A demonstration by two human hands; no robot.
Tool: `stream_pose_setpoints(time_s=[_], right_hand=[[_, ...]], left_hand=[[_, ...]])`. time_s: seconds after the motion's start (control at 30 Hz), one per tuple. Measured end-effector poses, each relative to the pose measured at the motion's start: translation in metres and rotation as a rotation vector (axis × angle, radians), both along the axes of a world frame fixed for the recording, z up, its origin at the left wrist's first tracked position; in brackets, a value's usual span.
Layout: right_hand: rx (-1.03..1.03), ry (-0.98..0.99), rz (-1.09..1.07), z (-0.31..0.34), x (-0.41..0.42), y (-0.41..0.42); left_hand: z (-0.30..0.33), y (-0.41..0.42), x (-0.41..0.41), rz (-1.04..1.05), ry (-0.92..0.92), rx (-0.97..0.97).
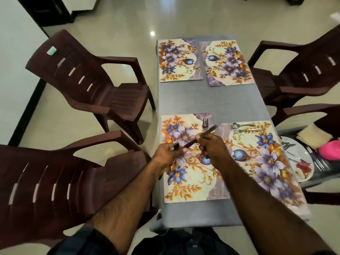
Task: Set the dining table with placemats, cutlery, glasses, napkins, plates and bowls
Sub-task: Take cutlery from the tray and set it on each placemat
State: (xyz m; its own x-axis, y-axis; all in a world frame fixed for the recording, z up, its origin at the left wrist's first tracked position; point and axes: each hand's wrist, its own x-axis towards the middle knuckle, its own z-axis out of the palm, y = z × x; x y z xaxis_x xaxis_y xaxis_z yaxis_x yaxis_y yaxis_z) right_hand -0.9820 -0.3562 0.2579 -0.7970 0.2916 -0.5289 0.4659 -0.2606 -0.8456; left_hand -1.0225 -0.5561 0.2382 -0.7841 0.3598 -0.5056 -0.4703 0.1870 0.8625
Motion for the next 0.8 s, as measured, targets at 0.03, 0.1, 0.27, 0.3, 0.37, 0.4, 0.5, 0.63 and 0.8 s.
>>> stream_pose_setpoints(time_s=[0.03, 0.1, 0.27, 0.3, 0.37, 0.4, 0.5, 0.63, 0.8], right_hand=[[0.051, 0.014, 0.012, 0.000, 0.004, 0.004], [0.179, 0.053, 0.104, -0.002, 0.012, 0.014], [0.618, -0.009, 0.455, -0.029, 0.010, 0.043], [0.717, -0.030, 0.521, -0.032, 0.007, 0.045], [0.838, -0.033, 0.618, -0.031, -0.001, 0.048], [0.857, -0.021, 0.652, -0.028, -0.004, 0.049], [0.886, 0.039, 0.706, -0.024, -0.014, 0.058], [0.817, 0.062, 0.651, -0.030, -0.032, 0.087], [0.761, 0.050, 0.646, -0.041, -0.065, 0.126]], left_hand=[[-0.006, -0.006, -0.002, 0.075, -0.056, -0.006], [-0.015, -0.017, -0.010, 0.222, -0.173, -0.014], [-0.012, -0.010, -0.031, 0.342, -0.223, -0.002], [-0.007, -0.004, -0.033, 0.313, -0.199, -0.013], [-0.004, 0.009, -0.036, 0.246, -0.123, -0.037], [-0.002, 0.017, -0.037, 0.217, -0.085, -0.026], [-0.003, 0.034, -0.046, 0.122, 0.006, -0.050], [-0.009, 0.047, -0.066, 0.057, 0.053, -0.212], [-0.013, 0.051, -0.094, 0.263, -0.083, -0.197]])
